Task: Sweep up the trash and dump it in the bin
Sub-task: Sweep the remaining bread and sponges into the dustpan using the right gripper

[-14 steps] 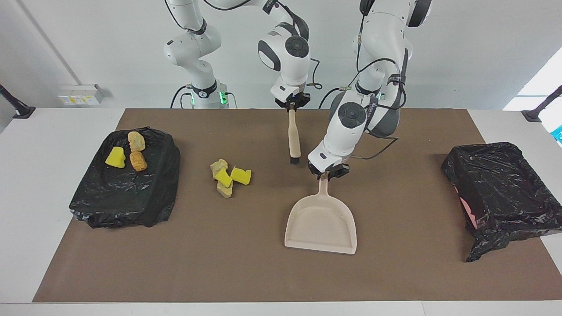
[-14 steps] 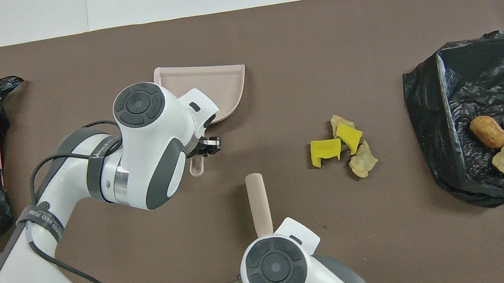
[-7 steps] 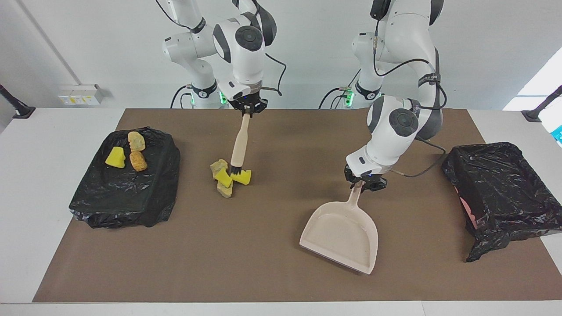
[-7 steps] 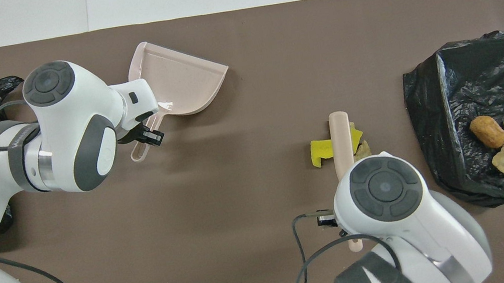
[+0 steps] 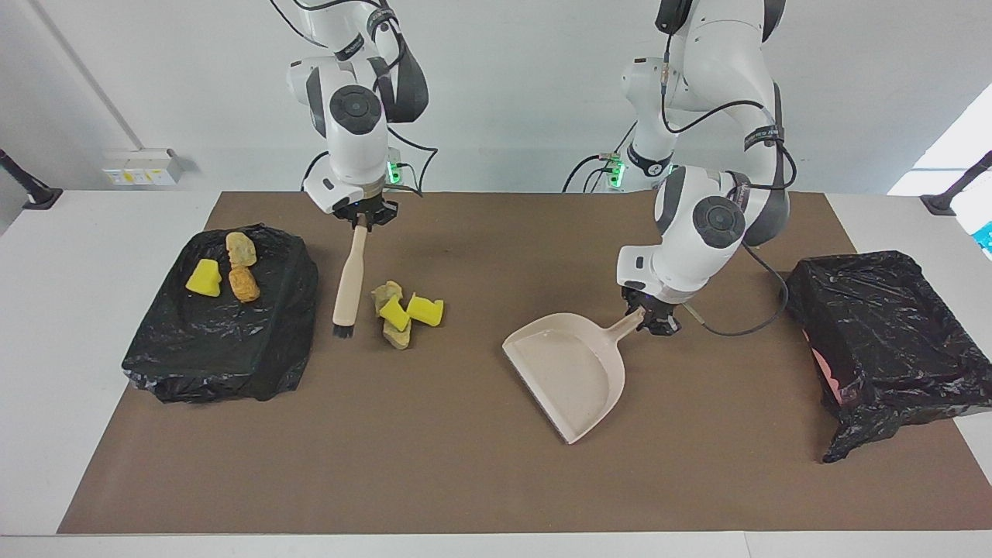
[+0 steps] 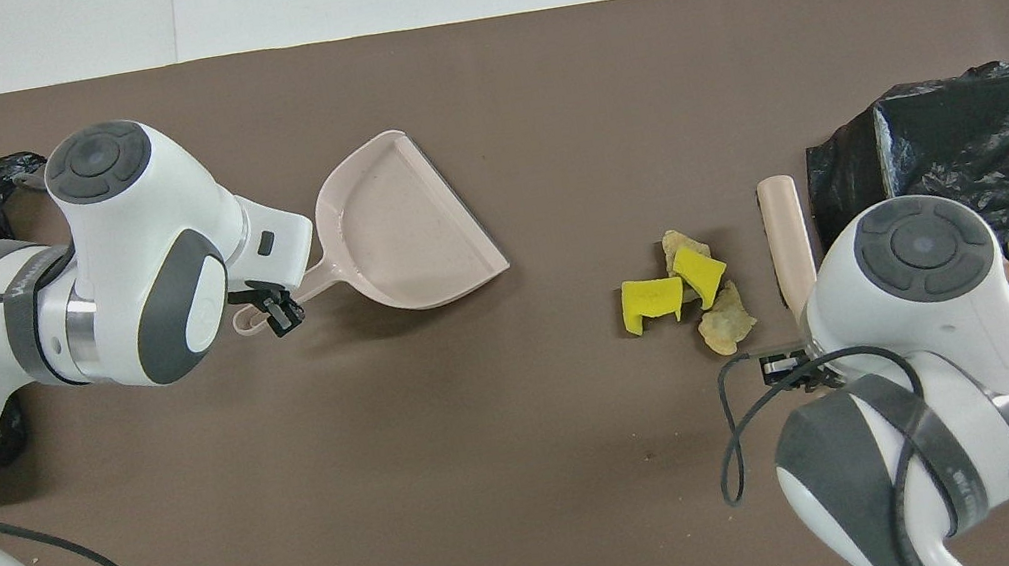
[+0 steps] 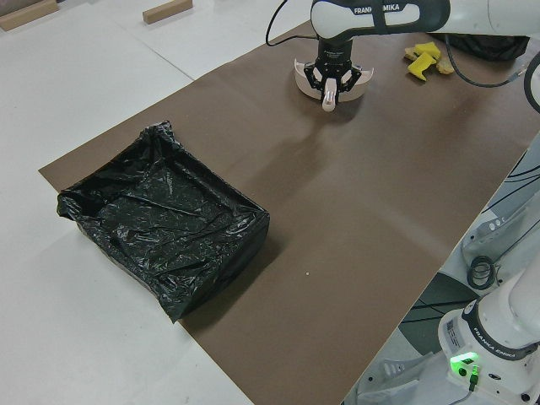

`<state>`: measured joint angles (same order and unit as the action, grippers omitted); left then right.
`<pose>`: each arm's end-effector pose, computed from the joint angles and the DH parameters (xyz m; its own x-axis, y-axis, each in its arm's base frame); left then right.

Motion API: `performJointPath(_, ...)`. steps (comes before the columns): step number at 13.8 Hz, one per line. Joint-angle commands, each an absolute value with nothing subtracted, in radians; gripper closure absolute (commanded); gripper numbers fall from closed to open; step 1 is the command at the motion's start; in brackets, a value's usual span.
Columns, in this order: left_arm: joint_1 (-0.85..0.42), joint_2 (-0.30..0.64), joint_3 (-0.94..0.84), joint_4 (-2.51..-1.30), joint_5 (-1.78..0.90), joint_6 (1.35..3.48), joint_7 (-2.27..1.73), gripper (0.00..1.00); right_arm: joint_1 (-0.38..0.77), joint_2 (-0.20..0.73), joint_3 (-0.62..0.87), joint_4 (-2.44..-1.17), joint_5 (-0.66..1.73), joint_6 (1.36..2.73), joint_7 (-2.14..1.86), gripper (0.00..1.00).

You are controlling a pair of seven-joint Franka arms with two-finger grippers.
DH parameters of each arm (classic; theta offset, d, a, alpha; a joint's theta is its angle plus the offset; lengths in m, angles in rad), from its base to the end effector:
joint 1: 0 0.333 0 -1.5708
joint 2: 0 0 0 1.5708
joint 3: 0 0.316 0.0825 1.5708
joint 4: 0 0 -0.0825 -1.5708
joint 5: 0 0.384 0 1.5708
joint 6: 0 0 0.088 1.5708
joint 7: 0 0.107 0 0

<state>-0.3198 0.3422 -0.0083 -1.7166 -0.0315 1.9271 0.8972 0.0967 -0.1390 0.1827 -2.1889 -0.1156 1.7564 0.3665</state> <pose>0.6004 -0.2062 0.3782 0.3472 -0.9360 -0.0581 -0.9281 -0.3518 0.1219 0.4546 0.1213 0.4254 0.9705 -0.0789 -0.2280 -0.0267 -0.9743 0.2238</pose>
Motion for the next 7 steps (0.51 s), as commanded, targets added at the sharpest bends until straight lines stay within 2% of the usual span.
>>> performJointPath(1,-0.388,0.298,-0.011,-1.75,0.084,1.914,0.996,1.0,0.087,-0.127,0.204,-2.247,-0.138,1.807,0.345,1.0)
performJointPath(3,-0.463,0.269,-0.011,-1.791,0.178,1.931,0.994,1.0,0.083,-0.11,0.204,-2.286,-0.138,1.853,0.348,1.0)
performJointPath(7,-0.541,0.226,-0.011,-1.865,0.183,1.962,0.97,1.0,0.08,-0.092,0.206,-2.301,-0.12,1.879,0.351,1.0)
